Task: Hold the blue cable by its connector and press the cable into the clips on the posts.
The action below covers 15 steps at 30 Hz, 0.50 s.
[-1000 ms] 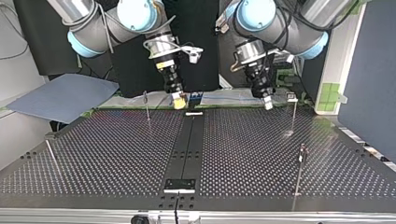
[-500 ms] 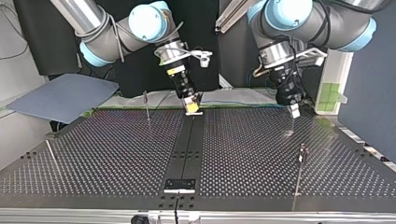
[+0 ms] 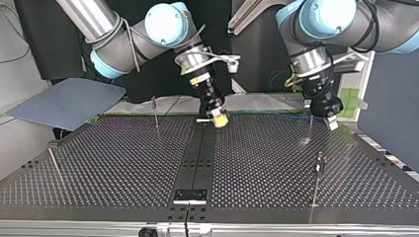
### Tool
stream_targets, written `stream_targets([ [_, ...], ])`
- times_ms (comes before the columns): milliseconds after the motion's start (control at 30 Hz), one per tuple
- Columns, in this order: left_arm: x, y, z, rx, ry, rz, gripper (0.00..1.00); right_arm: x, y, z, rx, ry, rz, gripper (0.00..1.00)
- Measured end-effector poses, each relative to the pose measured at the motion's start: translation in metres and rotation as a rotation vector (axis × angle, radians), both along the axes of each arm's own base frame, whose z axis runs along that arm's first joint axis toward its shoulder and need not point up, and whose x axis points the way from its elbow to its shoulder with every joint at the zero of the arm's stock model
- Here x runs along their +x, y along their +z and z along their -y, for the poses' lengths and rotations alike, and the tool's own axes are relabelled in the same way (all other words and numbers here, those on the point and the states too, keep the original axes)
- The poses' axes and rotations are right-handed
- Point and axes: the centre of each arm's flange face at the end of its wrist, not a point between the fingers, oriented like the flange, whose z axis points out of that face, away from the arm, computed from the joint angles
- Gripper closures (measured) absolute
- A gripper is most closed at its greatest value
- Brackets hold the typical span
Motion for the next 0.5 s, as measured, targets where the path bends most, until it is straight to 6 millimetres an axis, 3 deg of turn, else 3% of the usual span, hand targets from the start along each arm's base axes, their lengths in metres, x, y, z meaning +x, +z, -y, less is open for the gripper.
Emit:
stream_targets([
  [300, 0.02, 0.012, -0.005, 0.003, -0.006, 0.011, 0.99, 0.012, 0.043, 0.007, -0.045, 0.004, 0.072, 1.0],
  [500, 0.038, 0.008, -0.011, 0.008, -0.004, -0.001, 0.99, 0.017, 0.072, 0.013, -0.081, 0.002, 0.118, 1.0],
])
